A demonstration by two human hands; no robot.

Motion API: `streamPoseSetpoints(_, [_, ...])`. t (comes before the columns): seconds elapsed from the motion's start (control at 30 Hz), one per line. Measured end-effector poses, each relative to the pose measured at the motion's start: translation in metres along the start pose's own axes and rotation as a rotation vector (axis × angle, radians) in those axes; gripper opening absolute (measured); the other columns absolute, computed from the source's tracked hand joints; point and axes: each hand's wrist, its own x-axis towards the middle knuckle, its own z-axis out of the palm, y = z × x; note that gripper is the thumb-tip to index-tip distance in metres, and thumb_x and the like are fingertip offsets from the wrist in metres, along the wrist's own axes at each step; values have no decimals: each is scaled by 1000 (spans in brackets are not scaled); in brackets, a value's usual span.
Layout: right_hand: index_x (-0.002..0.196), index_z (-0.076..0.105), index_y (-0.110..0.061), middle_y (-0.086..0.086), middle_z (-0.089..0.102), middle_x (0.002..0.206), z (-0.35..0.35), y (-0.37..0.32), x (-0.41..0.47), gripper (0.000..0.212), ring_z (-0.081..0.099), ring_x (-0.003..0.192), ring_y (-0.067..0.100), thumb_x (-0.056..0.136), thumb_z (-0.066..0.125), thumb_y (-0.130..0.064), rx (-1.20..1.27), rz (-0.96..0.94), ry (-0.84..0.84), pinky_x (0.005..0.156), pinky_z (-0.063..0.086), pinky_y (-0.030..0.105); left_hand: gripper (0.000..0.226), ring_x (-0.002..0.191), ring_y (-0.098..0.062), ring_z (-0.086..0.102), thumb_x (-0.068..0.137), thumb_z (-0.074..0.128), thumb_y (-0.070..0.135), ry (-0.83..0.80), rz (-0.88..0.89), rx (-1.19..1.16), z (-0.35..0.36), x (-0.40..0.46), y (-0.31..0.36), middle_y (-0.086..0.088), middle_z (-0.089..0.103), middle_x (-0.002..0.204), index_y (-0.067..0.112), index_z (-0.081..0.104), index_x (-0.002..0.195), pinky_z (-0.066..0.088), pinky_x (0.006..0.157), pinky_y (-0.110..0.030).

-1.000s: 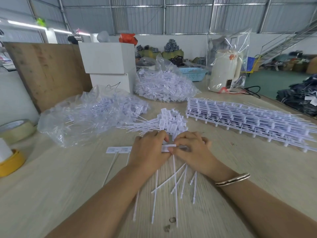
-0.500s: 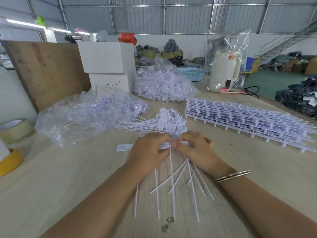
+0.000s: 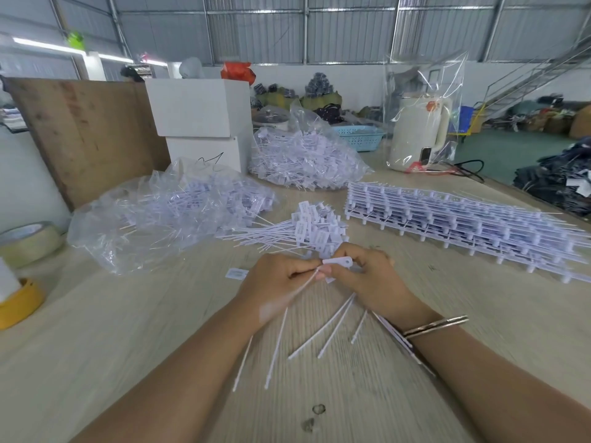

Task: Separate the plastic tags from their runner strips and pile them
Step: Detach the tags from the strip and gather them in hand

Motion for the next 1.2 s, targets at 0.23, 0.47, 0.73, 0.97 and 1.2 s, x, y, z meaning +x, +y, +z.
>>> streamPoseSetpoints(0.23, [81,68,-16,-3,69,73,-10,7,4,9,62,72,13,85,61,-18,450,134,117,74,49,29,22,99,7,62,84,69,24,133,-68,-232,-3,4,-6,18,69,101,33,70,104,44,84,-7])
streamPoseSetpoints(0.47, [74,56,-41,-11,62,92,-6,10,7,18,55,97,11,91,52,-38,-221,286,209,90,27,35,29,94,-16,59,81,68,18,174,58,303,0,0,11,4,65,99,29,71,108,45,87,-36])
streamPoseSetpoints(0.73, [94,67,-40,-25,50,97,8,-4,-3,29,34,104,-2,82,49,-59,-336,9,171,92,14,27,30,96,-21,54,81,65,16,214,121,429,5,-3,25,0,48,102,14,66,111,42,86,-38])
streamPoseSetpoints(0.97, [82,66,-33,-16,62,92,4,-6,-1,9,48,105,5,86,60,-38,-265,94,52,102,20,39,40,102,-19,58,81,67,23,251,113,362,7,-4,24,-2,59,112,13,54,118,41,84,-32])
streamPoseSetpoints(1.2, [66,53,-31,-10,55,69,-5,-1,1,28,50,72,9,91,52,-19,-31,211,155,99,35,50,27,102,-15,54,89,48,24,130,70,524,5,-4,16,10,60,110,28,51,116,34,91,-32])
